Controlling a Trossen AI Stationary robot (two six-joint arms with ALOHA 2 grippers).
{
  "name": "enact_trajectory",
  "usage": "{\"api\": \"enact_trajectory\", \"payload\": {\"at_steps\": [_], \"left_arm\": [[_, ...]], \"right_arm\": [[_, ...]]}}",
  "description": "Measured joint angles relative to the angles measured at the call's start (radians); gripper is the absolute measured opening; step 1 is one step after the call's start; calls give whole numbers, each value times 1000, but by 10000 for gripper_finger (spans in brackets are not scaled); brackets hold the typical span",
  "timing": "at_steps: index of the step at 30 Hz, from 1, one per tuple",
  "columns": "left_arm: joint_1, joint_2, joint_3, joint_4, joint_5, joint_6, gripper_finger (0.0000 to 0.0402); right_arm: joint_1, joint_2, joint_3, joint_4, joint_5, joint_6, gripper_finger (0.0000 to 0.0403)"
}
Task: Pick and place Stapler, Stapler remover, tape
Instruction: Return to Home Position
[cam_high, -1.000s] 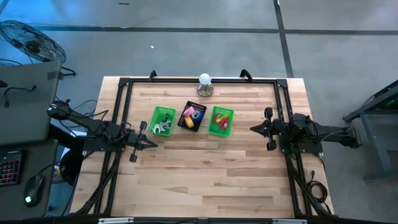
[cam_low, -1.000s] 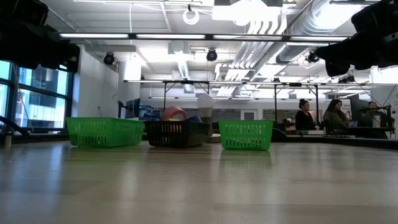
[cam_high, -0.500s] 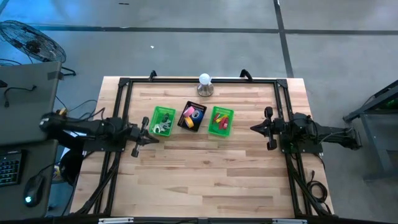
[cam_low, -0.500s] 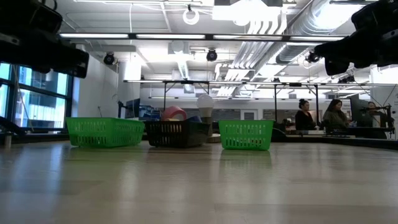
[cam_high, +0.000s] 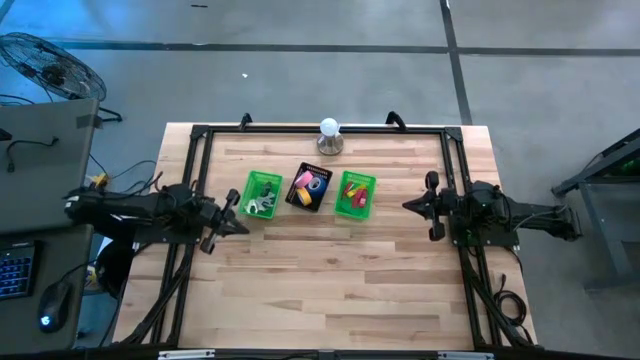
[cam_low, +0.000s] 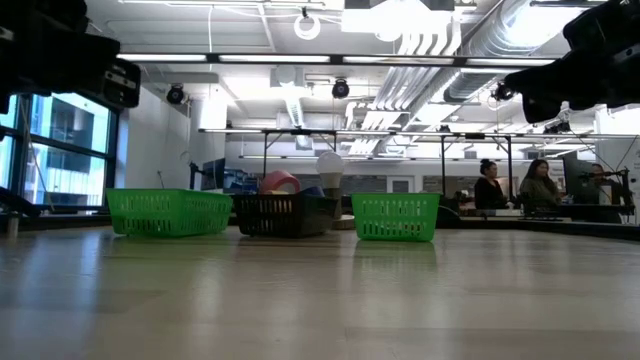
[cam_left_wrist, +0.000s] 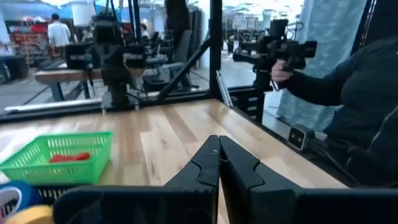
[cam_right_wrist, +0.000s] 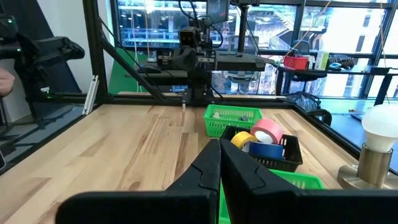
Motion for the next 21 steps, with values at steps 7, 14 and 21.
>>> {"api": "enact_trajectory", "payload": {"at_steps": [7, 14, 21], "left_arm": [[-70, -83, 1, -92, -16, 36, 0], [-89, -154, 2, -152, 15, 59, 0], [-89, -153, 2, -147, 60, 43, 0]], "right_arm": [[0, 5, 0, -8, 50, 26, 0], [0, 10, 0, -6, 51, 27, 1], [0, 11, 0, -7, 51, 27, 0]]}}
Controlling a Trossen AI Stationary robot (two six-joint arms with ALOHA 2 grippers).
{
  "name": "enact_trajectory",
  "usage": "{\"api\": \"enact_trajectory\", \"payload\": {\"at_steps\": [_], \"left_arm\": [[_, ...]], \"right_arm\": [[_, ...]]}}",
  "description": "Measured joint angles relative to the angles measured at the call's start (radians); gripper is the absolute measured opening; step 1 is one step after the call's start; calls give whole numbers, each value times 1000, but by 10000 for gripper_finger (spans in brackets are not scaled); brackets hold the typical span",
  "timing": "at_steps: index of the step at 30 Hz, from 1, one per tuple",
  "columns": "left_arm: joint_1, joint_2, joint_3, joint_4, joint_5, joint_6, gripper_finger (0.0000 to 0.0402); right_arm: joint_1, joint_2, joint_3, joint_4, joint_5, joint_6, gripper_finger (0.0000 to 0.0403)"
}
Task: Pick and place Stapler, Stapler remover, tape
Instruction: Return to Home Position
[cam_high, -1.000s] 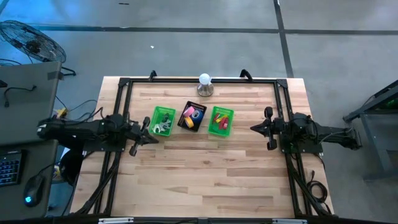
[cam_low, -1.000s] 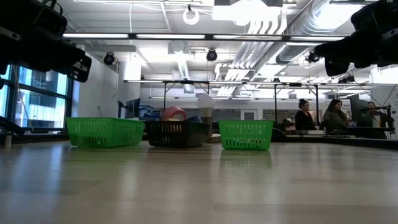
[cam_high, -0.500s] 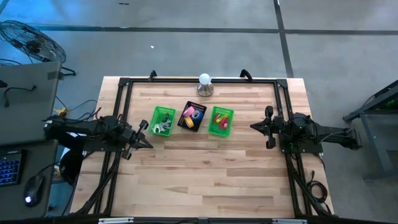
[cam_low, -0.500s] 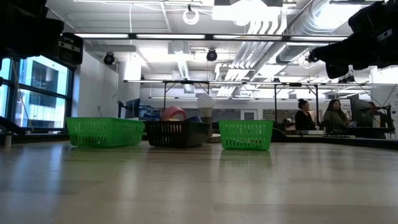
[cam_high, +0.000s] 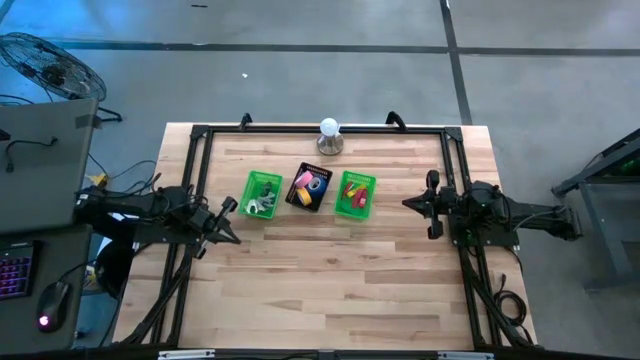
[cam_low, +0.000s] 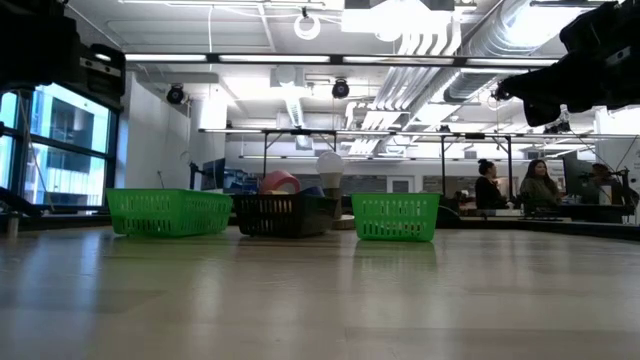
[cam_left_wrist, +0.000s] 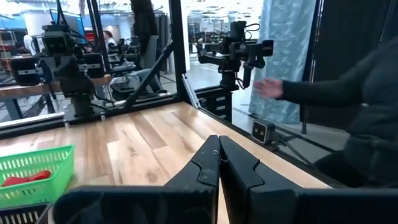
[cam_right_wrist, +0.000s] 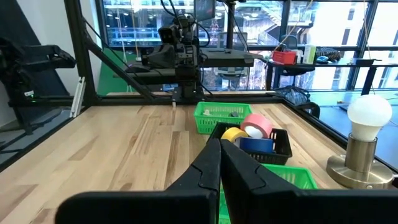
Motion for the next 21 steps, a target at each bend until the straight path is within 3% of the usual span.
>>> {"api": "enact_trajectory", "payload": {"at_steps": [10, 21], "left_arm": [[0, 2, 0, -1, -75, 0, 0], [0, 2, 0, -5, -76, 0, 0]], "right_arm": [[0, 0, 0, 0, 0, -1, 0], [0, 0, 0, 0, 0, -1, 0]]}}
